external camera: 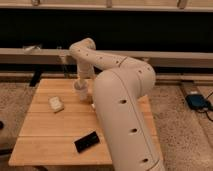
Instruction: Pick up the ceramic cup
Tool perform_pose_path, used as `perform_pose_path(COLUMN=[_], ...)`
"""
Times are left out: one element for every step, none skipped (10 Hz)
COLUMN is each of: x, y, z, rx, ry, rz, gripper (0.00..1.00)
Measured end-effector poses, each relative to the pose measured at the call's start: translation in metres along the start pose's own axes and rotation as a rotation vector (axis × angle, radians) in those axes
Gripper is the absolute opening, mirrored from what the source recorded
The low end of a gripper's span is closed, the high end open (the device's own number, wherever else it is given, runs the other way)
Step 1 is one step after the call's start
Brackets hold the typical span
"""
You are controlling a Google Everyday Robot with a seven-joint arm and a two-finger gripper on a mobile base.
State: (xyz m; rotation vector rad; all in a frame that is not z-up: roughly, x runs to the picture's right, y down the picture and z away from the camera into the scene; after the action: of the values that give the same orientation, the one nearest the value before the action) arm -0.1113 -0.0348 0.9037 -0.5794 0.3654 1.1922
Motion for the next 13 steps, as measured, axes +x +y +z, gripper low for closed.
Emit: perform_pose_path(x=[-0.001, -0.002, -0.003, -0.003, -0.003, -0.002, -0.001, 0.000, 0.000, 0.001, 0.002, 0.004, 0.006], y=[0.000, 0.001, 0.002, 0.003, 0.004, 0.004, 0.006, 0.008, 0.010, 0.011, 0.011, 0.012, 0.015], z=[0.003, 0.009, 0.012, 0.014, 0.016, 0.017, 0.017, 0.017, 0.015, 0.012, 0.009, 0.007, 0.004], rx=[0.001, 0.003, 0.003, 0.002, 0.003, 0.003, 0.001, -0.003, -0.010, -0.017, -0.021, -0.026, -0.032], ry=[0.007, 0.020, 0.030, 0.038, 0.046, 0.057, 0.065, 0.074, 0.079, 0.086, 0.093, 0.107, 0.117], rz=[-0.001, -0.003, -0.007, -0.011, -0.016, -0.022, -0.026, -0.033, -0.038, -0.041, -0.041, -0.042, -0.048], gripper=[0.65, 0.65, 0.65, 0.65, 0.61, 0.50, 0.42, 0.30, 0.19, 0.09, 0.03, 0.00, 0.00])
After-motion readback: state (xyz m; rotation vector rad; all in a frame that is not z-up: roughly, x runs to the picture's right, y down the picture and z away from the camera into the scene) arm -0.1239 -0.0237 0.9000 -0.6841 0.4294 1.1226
